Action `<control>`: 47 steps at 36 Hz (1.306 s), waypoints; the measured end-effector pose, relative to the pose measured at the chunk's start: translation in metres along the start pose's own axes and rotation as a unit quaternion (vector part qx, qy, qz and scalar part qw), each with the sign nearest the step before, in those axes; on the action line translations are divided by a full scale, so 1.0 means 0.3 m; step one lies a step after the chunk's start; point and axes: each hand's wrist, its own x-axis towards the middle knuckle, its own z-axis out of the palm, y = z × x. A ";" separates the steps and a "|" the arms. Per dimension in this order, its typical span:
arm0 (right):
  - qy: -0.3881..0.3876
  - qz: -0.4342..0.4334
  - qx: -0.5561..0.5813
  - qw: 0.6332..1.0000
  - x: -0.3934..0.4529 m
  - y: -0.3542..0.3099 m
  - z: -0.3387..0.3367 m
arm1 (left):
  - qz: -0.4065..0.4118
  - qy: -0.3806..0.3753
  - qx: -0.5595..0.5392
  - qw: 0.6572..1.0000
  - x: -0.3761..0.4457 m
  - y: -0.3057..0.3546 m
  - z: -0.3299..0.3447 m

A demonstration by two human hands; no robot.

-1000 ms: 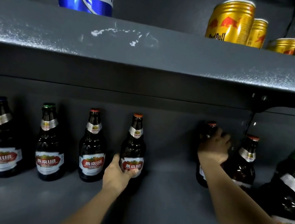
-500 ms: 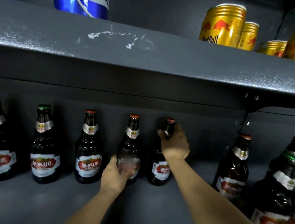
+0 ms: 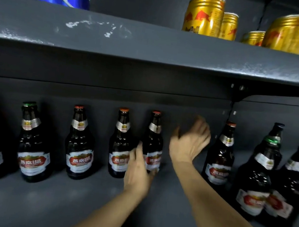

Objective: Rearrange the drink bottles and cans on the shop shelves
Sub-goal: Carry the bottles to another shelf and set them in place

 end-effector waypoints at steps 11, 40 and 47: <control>-0.072 0.133 -0.040 0.988 0.142 0.188 -0.117 | -0.112 0.020 0.082 0.990 0.086 0.094 0.054; -0.230 0.041 0.078 0.969 -0.072 -0.132 -0.226 | -0.086 -0.070 -0.120 0.987 -0.173 0.128 -0.014; -0.353 -0.063 0.153 0.921 -0.244 -0.295 -0.236 | -0.163 0.030 -0.087 0.982 -0.276 0.003 -0.300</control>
